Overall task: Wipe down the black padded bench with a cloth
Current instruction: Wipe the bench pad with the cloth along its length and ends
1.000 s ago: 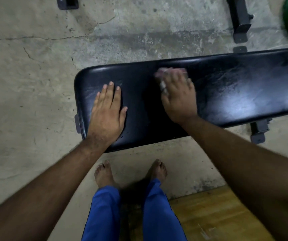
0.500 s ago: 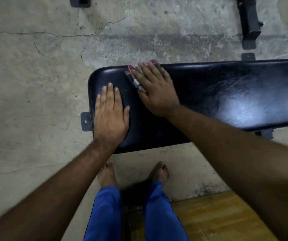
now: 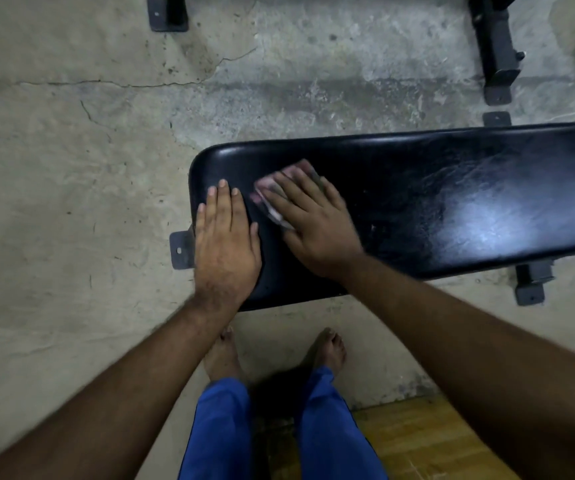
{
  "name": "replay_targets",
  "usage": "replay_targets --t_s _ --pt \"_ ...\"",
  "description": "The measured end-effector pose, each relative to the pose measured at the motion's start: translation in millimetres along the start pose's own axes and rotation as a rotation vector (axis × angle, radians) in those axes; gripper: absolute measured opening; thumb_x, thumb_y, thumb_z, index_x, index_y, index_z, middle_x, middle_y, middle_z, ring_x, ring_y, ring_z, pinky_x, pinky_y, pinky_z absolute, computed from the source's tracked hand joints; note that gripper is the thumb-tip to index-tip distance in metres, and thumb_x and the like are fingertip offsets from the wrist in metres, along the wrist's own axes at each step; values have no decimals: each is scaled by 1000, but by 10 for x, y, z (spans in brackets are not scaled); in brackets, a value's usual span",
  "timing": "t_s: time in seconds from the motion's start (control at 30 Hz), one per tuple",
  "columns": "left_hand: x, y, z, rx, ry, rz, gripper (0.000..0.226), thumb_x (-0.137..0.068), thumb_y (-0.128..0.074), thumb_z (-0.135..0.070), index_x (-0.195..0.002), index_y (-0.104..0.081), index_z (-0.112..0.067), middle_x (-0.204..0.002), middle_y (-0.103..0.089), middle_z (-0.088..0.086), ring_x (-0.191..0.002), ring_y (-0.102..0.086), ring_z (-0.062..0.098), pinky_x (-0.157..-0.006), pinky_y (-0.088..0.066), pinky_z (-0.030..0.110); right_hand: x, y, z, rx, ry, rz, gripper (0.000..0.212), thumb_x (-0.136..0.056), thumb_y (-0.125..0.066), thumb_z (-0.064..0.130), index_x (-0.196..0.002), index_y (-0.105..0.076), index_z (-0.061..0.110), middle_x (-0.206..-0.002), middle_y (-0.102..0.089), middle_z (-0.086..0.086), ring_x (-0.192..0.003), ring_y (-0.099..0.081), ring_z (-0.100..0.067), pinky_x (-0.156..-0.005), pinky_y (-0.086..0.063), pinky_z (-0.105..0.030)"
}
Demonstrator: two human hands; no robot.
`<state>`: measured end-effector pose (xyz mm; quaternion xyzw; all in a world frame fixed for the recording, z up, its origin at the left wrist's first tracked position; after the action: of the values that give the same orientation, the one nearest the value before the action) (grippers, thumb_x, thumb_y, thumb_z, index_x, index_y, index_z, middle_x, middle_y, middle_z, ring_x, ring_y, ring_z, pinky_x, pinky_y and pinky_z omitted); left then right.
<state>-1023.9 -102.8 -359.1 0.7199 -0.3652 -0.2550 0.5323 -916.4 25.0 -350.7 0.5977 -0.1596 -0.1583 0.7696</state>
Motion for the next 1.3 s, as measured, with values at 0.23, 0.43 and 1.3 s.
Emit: replay_targets --t_s 0.23,0.43,1.3 --pt "22 -21 -54 -17 -32 2 54 -99 -41 -23 -145 -33 4 -154 -28 23 -145 -23 35 -119 -14 45 476 -77 71 3 -289 -50 67 -88 -43 38 -155 -36 29 -164 -30 -1 -154 -20 -24 -122 -18 -52" --pt "27 -6 -11 39 -51 25 54 -99 -41 -22 -146 -32 3 -156 -26 22 -146 -21 33 -119 -12 44 637 -6 -239 30 -559 -127 68 -89 -40 40 -155 -36 25 -164 -31 -5 -153 -22 -27 -121 -19 -55" --pt "-26 111 445 257 -35 80 53 -100 -41 -19 -147 -31 2 -157 -23 19 -147 -19 31 -120 -18 40 -611 29 -33 39 -243 -45 62 -92 -35 40 -153 -37 31 -158 -40 -2 -149 -31 -27 -120 -24 -55"
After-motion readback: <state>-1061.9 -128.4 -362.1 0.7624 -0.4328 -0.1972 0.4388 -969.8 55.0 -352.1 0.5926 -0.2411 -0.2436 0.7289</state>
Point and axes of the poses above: each hand's wrist, its own x-axis away from the middle knuckle, its own y-axis out of the back of the hand, z = x × y, the point moved 2 cm from there along -x, towards the middle knuckle
